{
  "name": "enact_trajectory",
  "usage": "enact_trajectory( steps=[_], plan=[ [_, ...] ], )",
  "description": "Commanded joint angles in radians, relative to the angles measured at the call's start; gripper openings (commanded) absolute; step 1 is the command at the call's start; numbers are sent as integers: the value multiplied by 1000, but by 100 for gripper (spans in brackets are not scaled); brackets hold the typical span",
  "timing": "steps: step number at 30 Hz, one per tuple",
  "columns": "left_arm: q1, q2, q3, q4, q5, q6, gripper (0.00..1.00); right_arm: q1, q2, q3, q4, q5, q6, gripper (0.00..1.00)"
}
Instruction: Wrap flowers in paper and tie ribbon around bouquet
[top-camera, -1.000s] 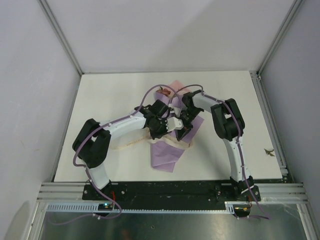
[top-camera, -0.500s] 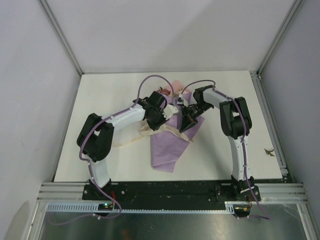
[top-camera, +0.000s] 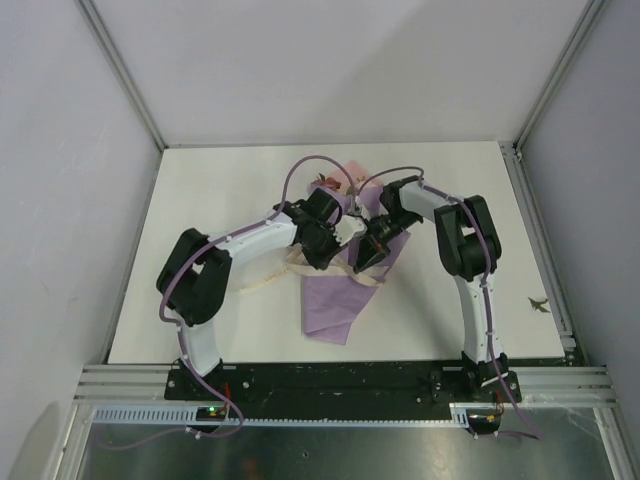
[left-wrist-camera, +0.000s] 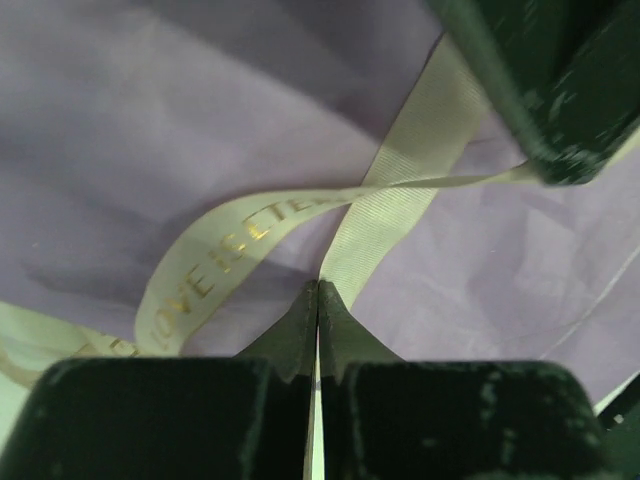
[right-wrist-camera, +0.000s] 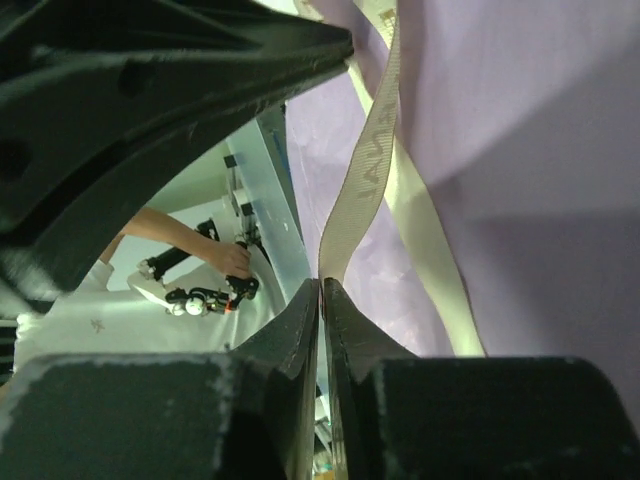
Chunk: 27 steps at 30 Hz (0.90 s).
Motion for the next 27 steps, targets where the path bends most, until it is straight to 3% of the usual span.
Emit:
enact_trajectory(
  steps=[1, 4, 11, 20, 27],
  plan=[
    [-13, 6, 6, 11, 68, -27, 0, 19, -53, -24, 55, 70, 47, 16],
    [-17, 28, 10, 21, 69, -30, 0, 1, -63, -22, 86, 127, 66, 26],
    [-38, 56, 9, 43, 38, -1, 0, -38, -126, 25, 102, 251, 35, 31],
    [-49, 83, 34, 64, 25, -31, 0, -79, -163, -45, 111, 498, -12, 33],
    [-51, 99, 52, 71, 26, -54, 0, -151, -161, -85, 66, 548, 19, 46]
  ],
)
